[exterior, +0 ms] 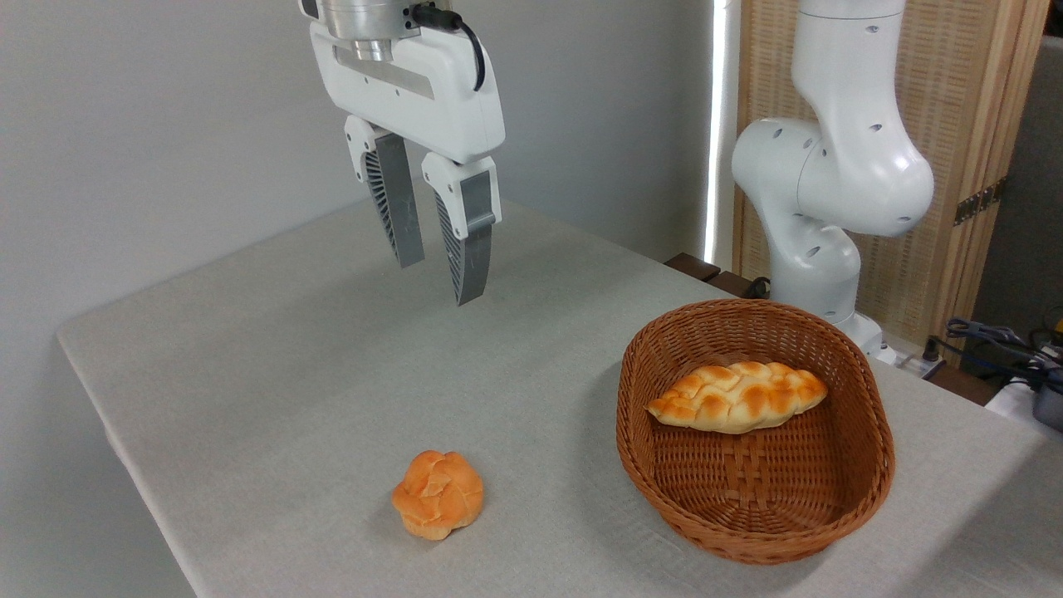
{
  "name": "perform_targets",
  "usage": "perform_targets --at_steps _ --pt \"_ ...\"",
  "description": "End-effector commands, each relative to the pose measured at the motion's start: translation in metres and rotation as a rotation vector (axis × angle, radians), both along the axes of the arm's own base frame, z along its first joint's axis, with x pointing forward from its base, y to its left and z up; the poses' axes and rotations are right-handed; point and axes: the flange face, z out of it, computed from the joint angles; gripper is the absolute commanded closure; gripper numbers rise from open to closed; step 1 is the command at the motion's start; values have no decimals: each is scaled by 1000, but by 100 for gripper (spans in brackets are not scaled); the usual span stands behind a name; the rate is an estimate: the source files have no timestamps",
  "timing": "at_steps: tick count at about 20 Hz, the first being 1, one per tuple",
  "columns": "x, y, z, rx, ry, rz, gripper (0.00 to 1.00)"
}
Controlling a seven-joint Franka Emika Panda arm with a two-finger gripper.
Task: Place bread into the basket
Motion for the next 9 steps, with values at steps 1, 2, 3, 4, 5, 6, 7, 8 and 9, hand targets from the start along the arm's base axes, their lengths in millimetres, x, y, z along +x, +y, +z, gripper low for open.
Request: perform_targets --at_steps 1,2,3,4,5,6,7,8,9 --pt "3 7 4 -9 14 27 0" --pt "3 7 4 -9 14 22 0" --pt "3 7 4 -8 14 21 0" --pt "3 7 3 -8 15 18 0" --pt "3 8 3 -8 15 18 0" --pt "3 8 3 -8 17 18 0" --pt "3 9 3 -8 17 19 0" --pt "3 9 3 -8 15 19 0" --pt "3 9 3 -8 15 19 0"
